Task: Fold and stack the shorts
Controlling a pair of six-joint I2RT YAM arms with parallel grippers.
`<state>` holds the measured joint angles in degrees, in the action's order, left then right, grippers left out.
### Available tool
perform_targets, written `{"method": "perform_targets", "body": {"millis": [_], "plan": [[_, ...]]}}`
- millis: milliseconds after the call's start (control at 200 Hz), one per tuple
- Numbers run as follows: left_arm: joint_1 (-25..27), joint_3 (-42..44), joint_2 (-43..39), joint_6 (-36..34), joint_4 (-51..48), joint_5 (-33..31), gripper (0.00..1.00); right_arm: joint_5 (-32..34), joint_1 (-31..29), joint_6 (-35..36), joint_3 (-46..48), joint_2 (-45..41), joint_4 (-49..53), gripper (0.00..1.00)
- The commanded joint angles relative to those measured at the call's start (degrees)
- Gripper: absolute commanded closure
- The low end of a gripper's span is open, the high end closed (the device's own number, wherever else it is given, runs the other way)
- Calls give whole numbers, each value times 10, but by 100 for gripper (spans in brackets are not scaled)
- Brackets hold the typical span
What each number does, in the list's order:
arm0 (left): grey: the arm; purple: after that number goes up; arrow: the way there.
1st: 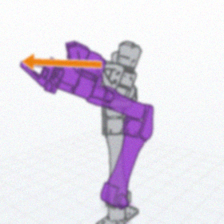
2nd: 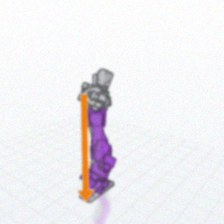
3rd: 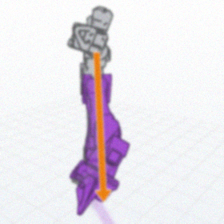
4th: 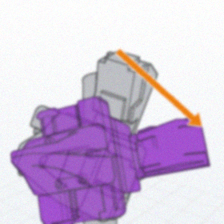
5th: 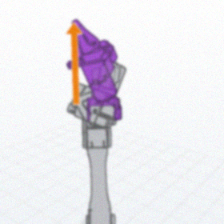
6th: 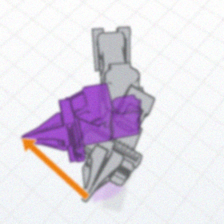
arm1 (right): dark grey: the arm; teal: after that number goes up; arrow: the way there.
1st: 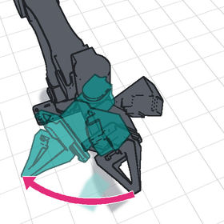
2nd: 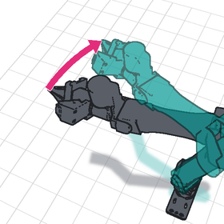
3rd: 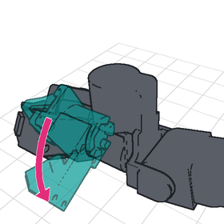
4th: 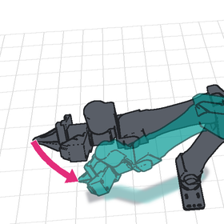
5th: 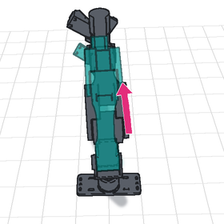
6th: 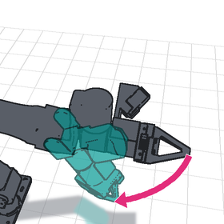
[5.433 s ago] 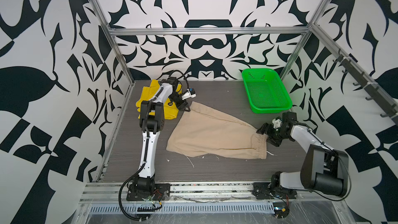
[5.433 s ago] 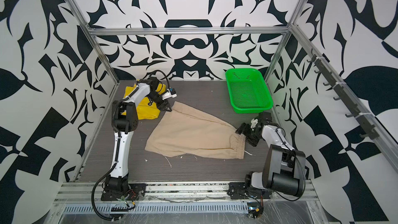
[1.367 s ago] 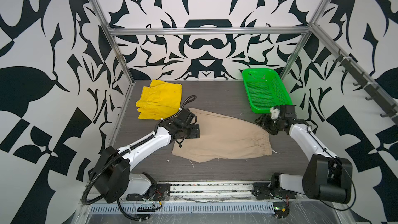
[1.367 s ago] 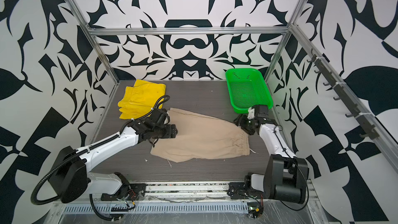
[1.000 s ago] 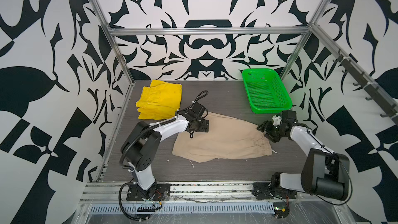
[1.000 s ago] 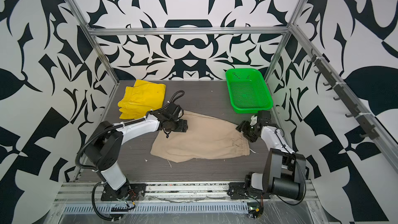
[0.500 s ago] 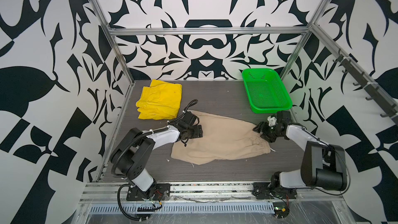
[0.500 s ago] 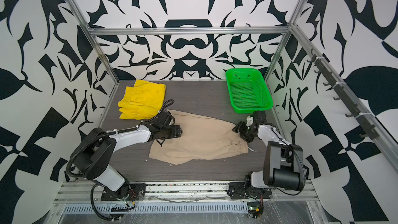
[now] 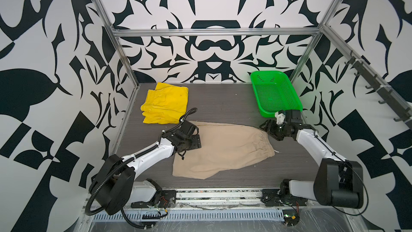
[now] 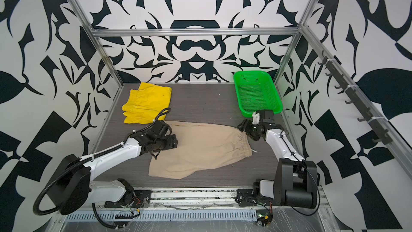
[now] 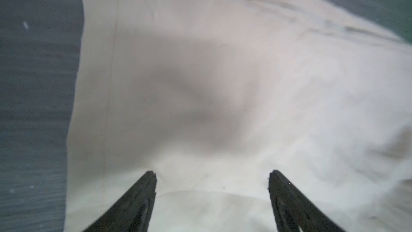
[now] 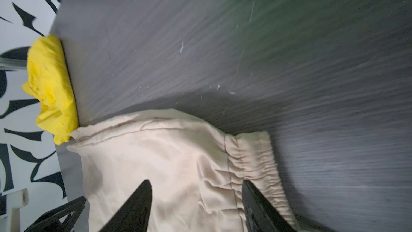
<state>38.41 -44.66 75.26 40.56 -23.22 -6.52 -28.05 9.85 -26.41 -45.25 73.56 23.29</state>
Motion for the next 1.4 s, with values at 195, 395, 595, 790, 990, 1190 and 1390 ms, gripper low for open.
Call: {"method": "perform_targets", "body": {"millis": [195, 395, 595, 790, 990, 1190, 1390], "plan": [[124, -238, 149, -297, 13, 45, 16, -82, 173, -5, 9, -5, 11, 32], [213, -370, 293, -483, 39, 147, 16, -116, 226, -32, 27, 21, -34, 33], [250, -460, 415, -565, 80, 255, 16, -120, 248, -64, 53, 27, -74, 33], [264, -514, 503, -572, 105, 283, 16, -133, 250, -84, 67, 26, -96, 33], [274, -534, 557, -589, 115, 268, 11, -142, 251, -84, 75, 24, -98, 33], [289, -506, 579, -621, 129, 220, 12, -141, 250, -81, 82, 22, -94, 32], [299, -466, 584, -606, 176, 149, 36, -150, 250, -71, 82, 19, -76, 32]]}}
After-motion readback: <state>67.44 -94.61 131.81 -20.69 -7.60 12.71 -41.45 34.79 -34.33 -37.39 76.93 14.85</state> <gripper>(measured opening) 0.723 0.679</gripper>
